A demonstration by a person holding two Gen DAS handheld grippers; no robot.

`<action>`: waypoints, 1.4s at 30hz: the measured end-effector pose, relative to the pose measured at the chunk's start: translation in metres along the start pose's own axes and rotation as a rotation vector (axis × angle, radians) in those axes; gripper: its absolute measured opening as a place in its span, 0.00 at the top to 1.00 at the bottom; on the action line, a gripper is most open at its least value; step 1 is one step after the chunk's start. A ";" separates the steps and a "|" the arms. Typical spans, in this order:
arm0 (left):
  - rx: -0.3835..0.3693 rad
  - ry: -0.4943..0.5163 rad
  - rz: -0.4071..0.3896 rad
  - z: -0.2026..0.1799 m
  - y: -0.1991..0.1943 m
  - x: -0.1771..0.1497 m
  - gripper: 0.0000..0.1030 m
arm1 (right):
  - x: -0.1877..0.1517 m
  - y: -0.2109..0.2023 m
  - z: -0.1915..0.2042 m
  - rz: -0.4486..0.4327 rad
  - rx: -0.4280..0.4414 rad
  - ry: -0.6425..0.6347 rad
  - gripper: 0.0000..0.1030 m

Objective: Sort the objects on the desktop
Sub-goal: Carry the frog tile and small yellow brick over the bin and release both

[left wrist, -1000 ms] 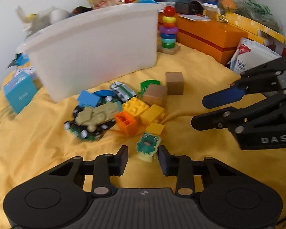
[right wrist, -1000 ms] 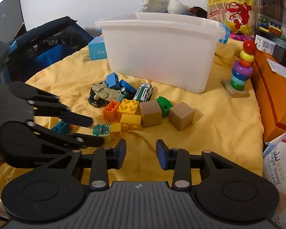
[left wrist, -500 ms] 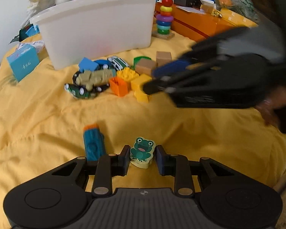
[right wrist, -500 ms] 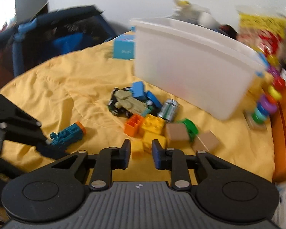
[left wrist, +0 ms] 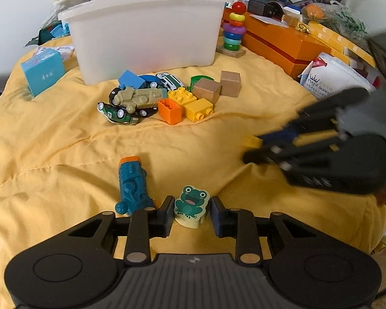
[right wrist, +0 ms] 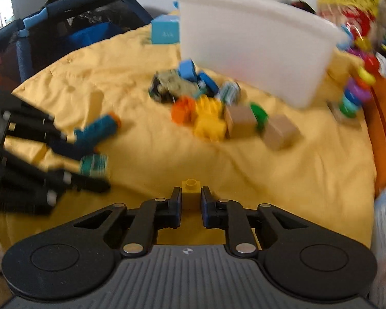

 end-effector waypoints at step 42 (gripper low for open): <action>0.198 0.126 -0.414 0.058 -0.093 0.204 0.69 | 0.154 -0.084 -0.061 -0.410 -0.116 0.002 0.83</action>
Point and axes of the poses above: each gripper's, at about its wrist camera, not at the fingertips, and y roughly the way its jaws point, z to its left, x to its top, the point moved 10 cm from there along y, roughly the way its jaws point, and after that the axes turned 5 degrees about y, right-handed, at the moved point
